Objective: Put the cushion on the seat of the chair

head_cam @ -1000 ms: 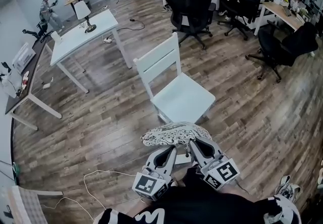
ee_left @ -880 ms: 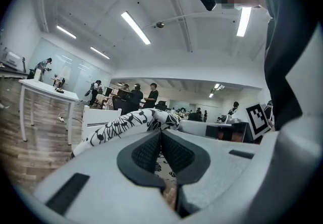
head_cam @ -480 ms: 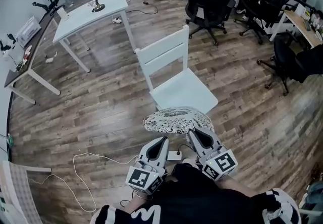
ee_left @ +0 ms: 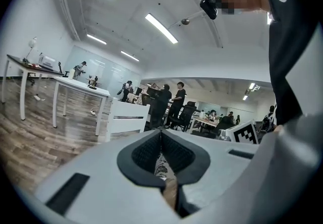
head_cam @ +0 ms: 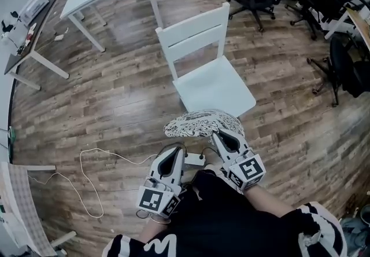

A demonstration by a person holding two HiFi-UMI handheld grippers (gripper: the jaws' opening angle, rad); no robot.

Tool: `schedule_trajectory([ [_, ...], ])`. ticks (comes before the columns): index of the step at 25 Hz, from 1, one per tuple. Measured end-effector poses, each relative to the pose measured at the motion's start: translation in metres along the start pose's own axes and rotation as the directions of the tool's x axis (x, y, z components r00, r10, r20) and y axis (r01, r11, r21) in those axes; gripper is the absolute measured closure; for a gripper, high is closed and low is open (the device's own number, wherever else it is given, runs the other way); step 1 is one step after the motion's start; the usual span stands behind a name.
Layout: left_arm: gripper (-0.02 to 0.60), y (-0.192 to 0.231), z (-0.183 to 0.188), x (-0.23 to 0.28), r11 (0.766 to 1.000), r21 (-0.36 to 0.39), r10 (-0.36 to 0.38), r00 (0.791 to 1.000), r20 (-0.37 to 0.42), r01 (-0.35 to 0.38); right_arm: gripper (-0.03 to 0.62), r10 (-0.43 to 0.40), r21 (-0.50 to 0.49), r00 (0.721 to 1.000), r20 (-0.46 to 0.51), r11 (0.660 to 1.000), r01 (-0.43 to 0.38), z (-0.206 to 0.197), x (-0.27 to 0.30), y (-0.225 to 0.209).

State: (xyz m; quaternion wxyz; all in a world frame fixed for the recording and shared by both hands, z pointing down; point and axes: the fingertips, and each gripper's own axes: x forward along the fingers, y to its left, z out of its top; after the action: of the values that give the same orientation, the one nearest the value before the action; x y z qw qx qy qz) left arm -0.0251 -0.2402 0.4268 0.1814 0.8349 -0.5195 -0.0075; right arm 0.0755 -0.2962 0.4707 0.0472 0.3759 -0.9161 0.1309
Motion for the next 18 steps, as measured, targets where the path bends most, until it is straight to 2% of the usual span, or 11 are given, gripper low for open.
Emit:
schedule_trajectory([
  [12,0.575,0.017,-0.014,-0.001,0.995,-0.031,0.099,0.994,-0.036,-0.1,0.554,0.037,-0.081,0.981,-0.19,0.995,-0.053,-0.082,0.031,-0.023],
  [18,0.575,0.025,-0.02,-0.009,0.989,-0.045,0.141,0.989,-0.054,-0.143,0.554,0.011,-0.097,0.965,-0.264,0.995,-0.038,-0.118,0.042,-0.04],
])
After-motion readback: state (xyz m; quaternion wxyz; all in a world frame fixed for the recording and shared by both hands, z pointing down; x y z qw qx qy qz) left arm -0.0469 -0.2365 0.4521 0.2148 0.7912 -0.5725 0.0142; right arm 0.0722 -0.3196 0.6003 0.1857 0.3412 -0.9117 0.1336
